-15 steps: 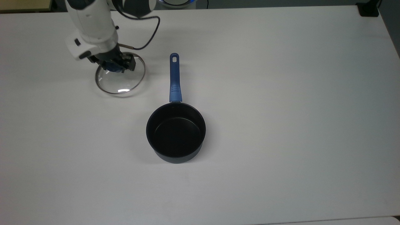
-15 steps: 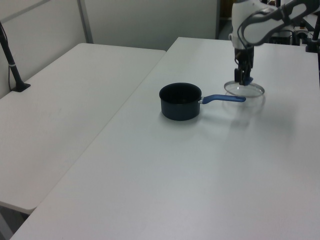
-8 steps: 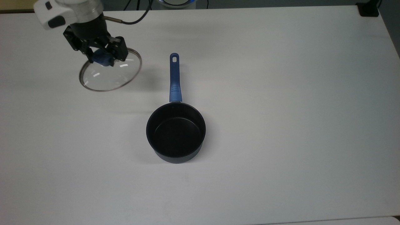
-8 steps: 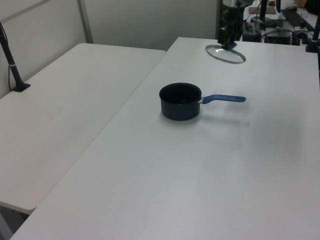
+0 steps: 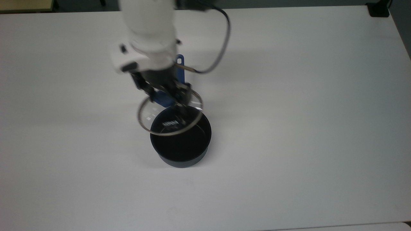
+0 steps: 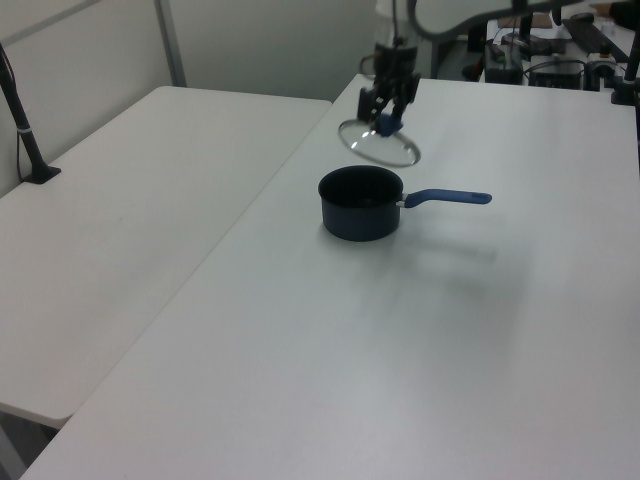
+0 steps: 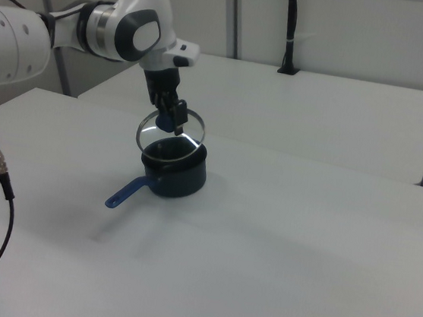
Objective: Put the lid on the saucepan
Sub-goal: 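Lift the lid and carry it over the saucepan opening, then lower the lid onto the saucepan rim and open the gripper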
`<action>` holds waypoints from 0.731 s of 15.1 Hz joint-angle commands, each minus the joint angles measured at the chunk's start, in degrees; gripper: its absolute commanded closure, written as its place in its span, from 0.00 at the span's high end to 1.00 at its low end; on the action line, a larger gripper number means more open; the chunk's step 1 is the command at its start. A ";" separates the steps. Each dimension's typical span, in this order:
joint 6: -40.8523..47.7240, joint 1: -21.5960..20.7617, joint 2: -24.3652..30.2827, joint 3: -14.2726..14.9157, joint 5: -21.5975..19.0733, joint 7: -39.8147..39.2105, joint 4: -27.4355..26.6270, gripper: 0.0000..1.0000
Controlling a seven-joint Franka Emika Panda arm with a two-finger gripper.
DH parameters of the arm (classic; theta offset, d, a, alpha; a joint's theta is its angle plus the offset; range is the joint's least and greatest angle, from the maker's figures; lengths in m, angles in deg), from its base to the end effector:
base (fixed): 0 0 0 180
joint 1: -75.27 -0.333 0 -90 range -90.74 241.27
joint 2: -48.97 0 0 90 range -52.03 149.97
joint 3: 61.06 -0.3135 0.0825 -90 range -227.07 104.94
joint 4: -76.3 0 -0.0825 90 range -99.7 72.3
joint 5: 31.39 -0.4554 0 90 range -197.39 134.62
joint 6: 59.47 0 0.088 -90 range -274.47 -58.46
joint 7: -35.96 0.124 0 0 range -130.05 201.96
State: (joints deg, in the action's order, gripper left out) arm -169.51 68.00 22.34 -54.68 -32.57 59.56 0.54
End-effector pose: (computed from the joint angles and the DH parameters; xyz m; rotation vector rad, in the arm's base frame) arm 0.7797 0.0289 0.4497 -3.0751 0.6025 -0.2187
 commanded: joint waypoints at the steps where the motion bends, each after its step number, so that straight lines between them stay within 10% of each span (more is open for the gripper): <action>1: -1.91 -2.66 -4.39 1.61 -0.14 5.04 4.13 0.39; 9: -4.65 -4.24 -6.60 1.43 5.31 7.78 1.94 0.41; 10: -4.65 -4.42 -6.60 1.43 5.75 7.78 1.42 0.50; 11: -4.48 -4.68 -6.51 1.43 6.01 7.86 1.15 0.82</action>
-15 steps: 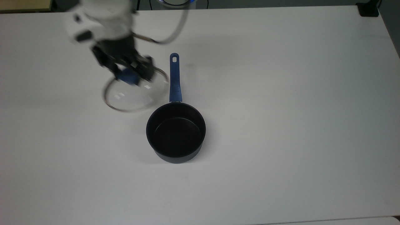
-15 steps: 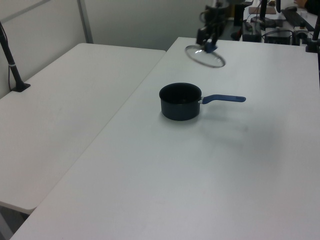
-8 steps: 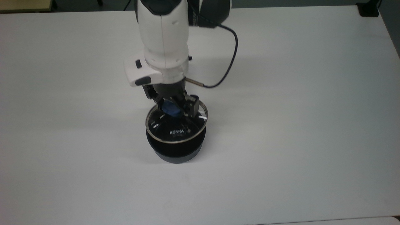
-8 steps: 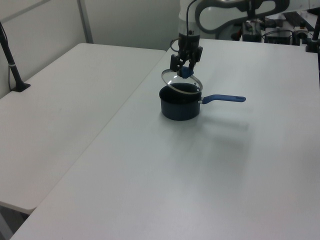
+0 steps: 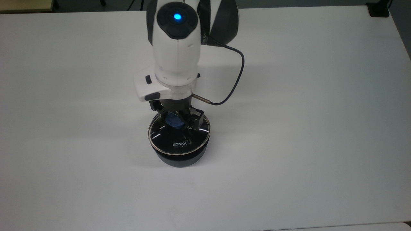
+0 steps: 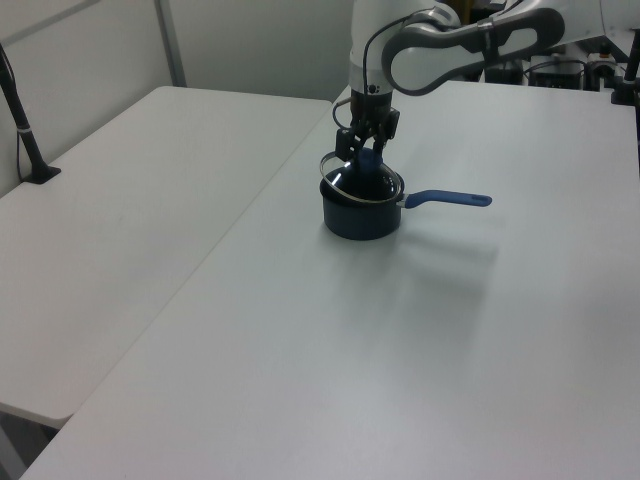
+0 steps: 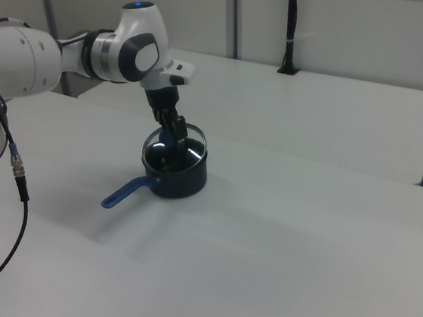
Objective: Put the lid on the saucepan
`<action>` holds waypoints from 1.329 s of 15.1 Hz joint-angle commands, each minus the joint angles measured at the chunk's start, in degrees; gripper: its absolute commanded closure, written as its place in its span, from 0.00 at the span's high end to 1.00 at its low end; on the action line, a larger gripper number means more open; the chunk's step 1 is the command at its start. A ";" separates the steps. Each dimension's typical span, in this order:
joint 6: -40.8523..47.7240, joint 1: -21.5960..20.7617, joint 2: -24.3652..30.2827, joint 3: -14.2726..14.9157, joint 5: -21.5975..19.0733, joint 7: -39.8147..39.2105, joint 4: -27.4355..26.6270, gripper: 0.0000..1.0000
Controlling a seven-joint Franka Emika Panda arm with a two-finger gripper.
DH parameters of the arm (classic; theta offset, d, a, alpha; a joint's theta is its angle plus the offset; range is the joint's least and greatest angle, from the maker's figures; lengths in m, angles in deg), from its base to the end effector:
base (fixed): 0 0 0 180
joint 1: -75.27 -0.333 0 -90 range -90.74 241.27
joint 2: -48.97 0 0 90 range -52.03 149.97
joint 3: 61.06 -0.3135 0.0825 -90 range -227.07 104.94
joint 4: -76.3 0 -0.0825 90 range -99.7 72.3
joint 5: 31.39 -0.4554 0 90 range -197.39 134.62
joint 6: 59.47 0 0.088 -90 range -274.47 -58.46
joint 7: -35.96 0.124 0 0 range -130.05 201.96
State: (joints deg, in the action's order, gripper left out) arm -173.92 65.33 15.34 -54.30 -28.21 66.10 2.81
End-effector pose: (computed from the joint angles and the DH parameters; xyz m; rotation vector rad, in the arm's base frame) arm 0.8026 0.0595 0.3842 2.9893 -0.6480 0.2442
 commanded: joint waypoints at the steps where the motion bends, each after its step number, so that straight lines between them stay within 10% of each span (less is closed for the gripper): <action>1: 0.11 -2.19 0.49 1.06 1.91 1.32 -1.21 1.00; 10: 10.45 2.28 14.18 0.36 0.51 1.06 -2.88 1.00; 15: 21.72 3.52 34.03 0.35 -0.63 -8.16 -15.16 1.00; 20: 21.55 3.96 40.05 0.35 -1.16 -17.28 -21.43 1.00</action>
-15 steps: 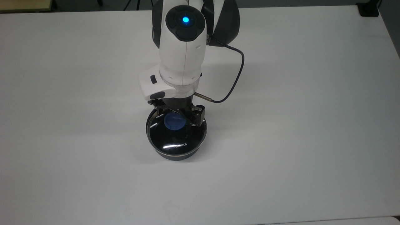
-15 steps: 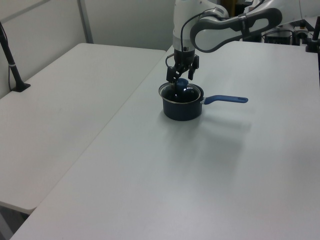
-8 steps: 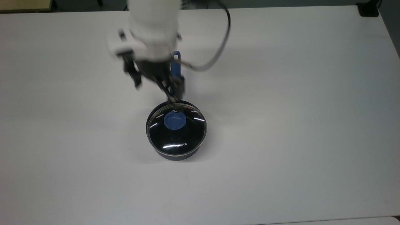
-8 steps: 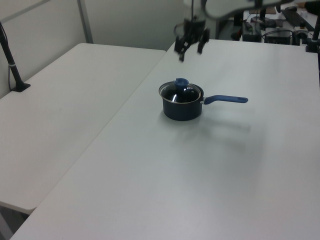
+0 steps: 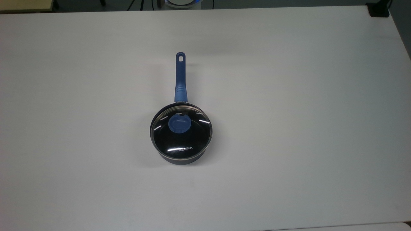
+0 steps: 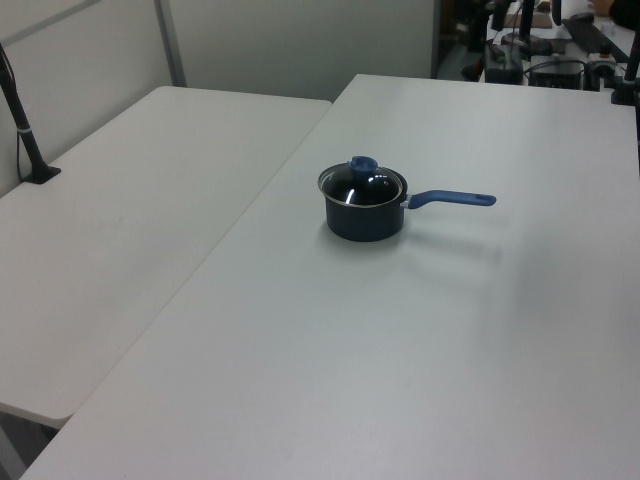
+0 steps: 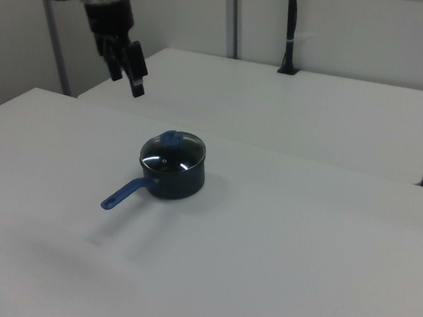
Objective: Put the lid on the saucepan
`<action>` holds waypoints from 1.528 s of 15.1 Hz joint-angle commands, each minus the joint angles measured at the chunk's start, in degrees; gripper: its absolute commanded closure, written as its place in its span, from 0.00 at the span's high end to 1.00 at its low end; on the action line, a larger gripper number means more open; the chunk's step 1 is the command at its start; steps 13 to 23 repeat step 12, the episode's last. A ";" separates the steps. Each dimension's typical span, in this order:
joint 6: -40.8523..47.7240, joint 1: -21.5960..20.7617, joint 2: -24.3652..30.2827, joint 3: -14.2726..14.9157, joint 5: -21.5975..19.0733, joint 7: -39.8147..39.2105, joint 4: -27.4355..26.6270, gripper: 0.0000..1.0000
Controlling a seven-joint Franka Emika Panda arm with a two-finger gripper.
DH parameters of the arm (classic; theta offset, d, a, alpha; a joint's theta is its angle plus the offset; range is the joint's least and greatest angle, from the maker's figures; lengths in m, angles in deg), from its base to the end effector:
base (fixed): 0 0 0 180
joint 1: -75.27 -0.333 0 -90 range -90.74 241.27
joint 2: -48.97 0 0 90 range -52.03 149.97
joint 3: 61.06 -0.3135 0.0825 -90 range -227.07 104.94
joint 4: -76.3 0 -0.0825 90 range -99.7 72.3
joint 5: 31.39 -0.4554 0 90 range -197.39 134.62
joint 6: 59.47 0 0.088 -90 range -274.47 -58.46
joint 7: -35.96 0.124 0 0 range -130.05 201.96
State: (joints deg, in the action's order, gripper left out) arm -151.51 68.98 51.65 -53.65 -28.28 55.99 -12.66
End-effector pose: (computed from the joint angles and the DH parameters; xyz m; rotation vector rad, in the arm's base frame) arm 0.6167 -0.0204 0.6472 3.0530 -0.5715 0.1659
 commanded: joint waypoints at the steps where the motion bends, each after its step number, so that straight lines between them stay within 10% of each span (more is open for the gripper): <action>1: -1.03 0.31 3.39 -0.30 -1.00 -10.59 -5.87 1.00; 23: -1.30 1.45 0.84 -0.91 -1.26 -19.33 -4.82 1.00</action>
